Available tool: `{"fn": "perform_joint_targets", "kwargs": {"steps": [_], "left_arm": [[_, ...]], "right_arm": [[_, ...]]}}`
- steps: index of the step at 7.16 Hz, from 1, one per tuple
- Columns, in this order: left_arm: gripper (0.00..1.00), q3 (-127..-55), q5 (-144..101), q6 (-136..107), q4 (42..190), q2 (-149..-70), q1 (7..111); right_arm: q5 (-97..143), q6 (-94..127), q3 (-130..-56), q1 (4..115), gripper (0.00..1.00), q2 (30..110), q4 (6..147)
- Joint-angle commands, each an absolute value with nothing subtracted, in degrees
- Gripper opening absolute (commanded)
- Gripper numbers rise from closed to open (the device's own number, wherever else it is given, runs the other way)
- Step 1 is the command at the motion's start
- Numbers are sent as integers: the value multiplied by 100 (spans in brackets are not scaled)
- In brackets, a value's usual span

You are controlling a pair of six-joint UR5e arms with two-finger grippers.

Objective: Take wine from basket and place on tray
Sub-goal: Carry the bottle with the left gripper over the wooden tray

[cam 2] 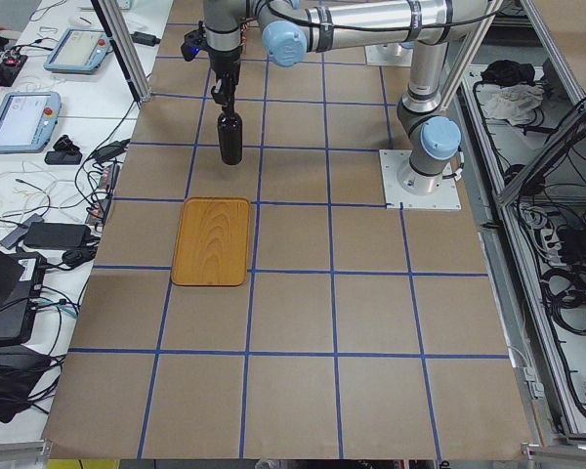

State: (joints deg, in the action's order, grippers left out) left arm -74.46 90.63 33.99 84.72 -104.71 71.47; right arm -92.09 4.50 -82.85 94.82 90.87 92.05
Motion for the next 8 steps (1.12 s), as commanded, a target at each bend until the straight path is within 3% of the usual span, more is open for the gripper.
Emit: {"fn": "perform_joint_targets", "kwargs": {"steps": [1, 6, 8], "left_arm": [[0, -7129, 9070, 4032, 7931, -11072, 6550], [0, -6996, 9009, 4202, 7682, -11663, 6109], [10, -7005, 9009, 4166, 7682, -11707, 6091]], "right_arm": [[-9211, 457, -8288, 9483, 100, 9088, 9202], [-9211, 457, -8288, 9492, 100, 9088, 9202], [-9211, 457, -8288, 9492, 100, 9088, 9193]]}}
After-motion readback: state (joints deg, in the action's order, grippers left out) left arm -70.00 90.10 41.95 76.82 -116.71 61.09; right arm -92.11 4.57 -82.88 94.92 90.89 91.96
